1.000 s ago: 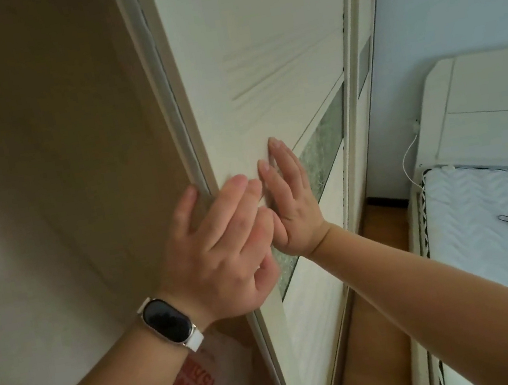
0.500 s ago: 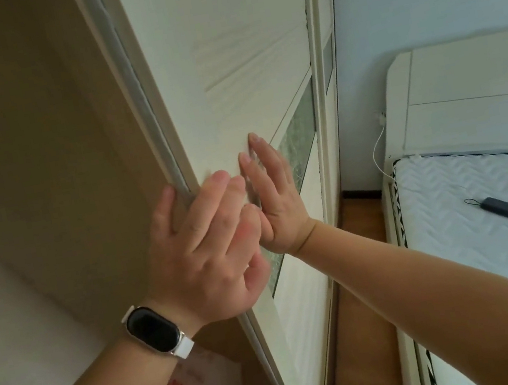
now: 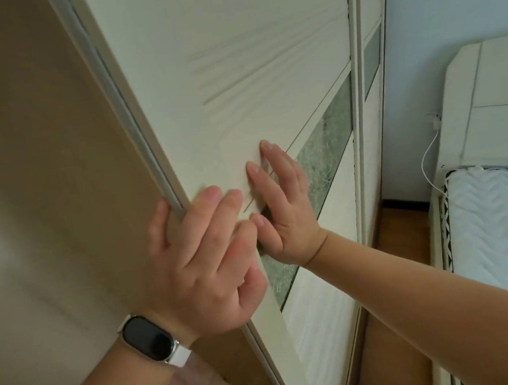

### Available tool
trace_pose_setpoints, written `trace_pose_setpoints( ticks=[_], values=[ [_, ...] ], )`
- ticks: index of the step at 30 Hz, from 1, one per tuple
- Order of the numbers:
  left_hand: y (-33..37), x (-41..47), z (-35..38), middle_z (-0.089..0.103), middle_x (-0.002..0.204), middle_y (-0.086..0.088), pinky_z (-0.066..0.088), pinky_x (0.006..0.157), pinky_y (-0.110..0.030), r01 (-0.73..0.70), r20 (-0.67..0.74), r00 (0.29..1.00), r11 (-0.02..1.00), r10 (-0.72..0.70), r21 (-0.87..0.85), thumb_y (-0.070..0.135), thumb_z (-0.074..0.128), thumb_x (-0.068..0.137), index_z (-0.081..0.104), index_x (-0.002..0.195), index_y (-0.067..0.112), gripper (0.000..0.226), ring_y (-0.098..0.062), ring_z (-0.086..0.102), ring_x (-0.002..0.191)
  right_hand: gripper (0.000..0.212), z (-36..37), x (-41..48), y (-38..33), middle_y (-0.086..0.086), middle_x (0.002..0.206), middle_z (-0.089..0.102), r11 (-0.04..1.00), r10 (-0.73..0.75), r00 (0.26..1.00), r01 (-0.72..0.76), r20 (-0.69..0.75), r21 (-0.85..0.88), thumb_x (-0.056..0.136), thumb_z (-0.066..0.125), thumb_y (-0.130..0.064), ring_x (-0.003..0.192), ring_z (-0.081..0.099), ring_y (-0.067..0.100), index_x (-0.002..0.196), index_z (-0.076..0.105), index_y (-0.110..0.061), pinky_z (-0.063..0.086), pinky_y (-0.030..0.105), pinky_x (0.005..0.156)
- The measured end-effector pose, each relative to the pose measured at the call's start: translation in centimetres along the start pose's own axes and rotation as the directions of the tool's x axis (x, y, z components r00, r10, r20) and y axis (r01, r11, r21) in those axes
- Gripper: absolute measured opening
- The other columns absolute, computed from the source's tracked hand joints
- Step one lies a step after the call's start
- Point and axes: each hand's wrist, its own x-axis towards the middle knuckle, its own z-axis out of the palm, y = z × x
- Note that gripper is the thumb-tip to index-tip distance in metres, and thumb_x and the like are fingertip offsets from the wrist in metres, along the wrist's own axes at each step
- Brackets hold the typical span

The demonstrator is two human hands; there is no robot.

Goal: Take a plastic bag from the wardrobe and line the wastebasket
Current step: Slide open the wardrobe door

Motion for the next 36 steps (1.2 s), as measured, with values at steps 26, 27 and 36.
trace_pose_setpoints(
  ticks=[26, 27, 36],
  values=[
    [1.4, 0.8, -0.6, 0.059, 0.129, -0.015, 0.032, 0.104, -0.056, 0.043, 0.149, 0.988, 0.997, -0.032, -0.066, 0.020, 0.064, 0.075, 0.072, 0.098, 0.008, 0.027, -0.031, 0.045, 0.128, 0.047, -5.8, 1.1, 0.6, 0.017, 0.140, 0.046, 0.994, 0.098, 0.961, -0.085, 0.259, -0.063, 0.092, 0.052, -0.031, 0.127, 0.046, 0.030, 0.132, 0.051, -0.006, 0.038, 0.045, 0.102],
    [1.4, 0.2, -1.3, 0.059, 0.130, -0.015, 0.032, 0.104, -0.056, 0.064, 0.154, 0.987, 0.996, -0.053, -0.068, 0.020, 0.063, 0.075, 0.072, 0.099, 0.009, 0.028, -0.032, 0.046, 0.127, 0.046, -6.4, 0.7, 0.0, 0.015, 0.138, 0.048, 0.993, 0.107, 0.950, -0.086, 0.293, -0.084, 0.092, 0.052, -0.029, 0.125, 0.047, 0.029, 0.132, 0.052, -0.006, 0.039, 0.045, 0.101],
    [1.3, -8.5, -7.6, 0.056, 0.133, -0.014, 0.036, 0.104, -0.053, 0.318, 0.532, 0.826, 0.933, -0.184, -0.170, 0.030, 0.055, 0.086, 0.060, 0.122, 0.008, 0.043, -0.033, 0.045, 0.129, 0.042, -10.9, -5.1, -8.4, 0.011, 0.126, 0.059, 0.975, 0.173, 0.859, -0.079, 0.481, -0.210, 0.093, 0.051, -0.032, 0.114, 0.055, 0.029, 0.126, 0.057, -0.007, 0.044, 0.046, 0.092]
  ],
)
